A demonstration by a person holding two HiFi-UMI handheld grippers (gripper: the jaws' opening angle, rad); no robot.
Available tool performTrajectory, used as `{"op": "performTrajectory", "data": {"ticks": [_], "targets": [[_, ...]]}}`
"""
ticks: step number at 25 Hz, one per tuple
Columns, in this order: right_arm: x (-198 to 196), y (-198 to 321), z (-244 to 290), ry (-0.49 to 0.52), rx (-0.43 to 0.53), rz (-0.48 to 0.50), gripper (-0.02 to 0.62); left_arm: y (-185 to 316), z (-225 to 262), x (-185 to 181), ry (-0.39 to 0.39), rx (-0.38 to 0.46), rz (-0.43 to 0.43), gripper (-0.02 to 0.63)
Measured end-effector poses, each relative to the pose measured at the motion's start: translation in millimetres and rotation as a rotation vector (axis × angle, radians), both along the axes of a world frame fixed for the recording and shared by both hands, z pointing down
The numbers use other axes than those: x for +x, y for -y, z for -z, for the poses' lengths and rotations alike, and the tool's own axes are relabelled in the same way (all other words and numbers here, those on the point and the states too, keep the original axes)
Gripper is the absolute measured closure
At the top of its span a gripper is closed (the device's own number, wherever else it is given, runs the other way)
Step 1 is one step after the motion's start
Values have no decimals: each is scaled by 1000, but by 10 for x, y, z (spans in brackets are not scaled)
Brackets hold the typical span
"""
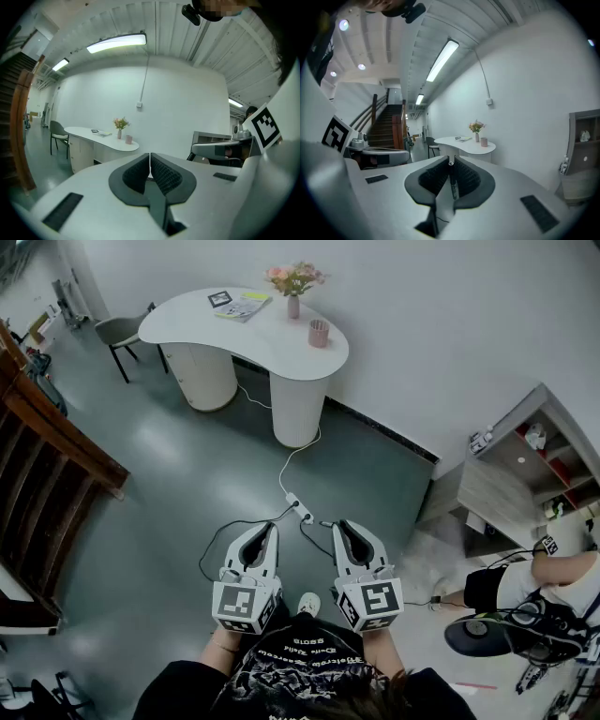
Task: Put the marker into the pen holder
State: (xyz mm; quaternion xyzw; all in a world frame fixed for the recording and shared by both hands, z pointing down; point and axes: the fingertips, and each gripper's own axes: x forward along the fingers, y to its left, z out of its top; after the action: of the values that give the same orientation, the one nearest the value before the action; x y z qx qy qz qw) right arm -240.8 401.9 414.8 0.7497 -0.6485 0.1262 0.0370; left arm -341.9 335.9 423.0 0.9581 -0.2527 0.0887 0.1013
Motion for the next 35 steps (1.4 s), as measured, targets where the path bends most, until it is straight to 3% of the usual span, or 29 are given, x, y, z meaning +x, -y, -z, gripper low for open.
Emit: {"op": "performTrajectory", "data": {"ticks": [9,20,27,35], "targets": [[-73,250,34,61,19,-30,537,263,-9,-67,-2,-6,-54,580],[-288,674,60,-4,23,-78,537,729,-84,-221,4,-3,-107,580],[-128,900,49,-9,33,-112,537,1002,-131,-162,5,-4,-114,580],[285,1389,-32,-25,42,-66,537,1421,-273,180,15,-8,-67,580]]}}
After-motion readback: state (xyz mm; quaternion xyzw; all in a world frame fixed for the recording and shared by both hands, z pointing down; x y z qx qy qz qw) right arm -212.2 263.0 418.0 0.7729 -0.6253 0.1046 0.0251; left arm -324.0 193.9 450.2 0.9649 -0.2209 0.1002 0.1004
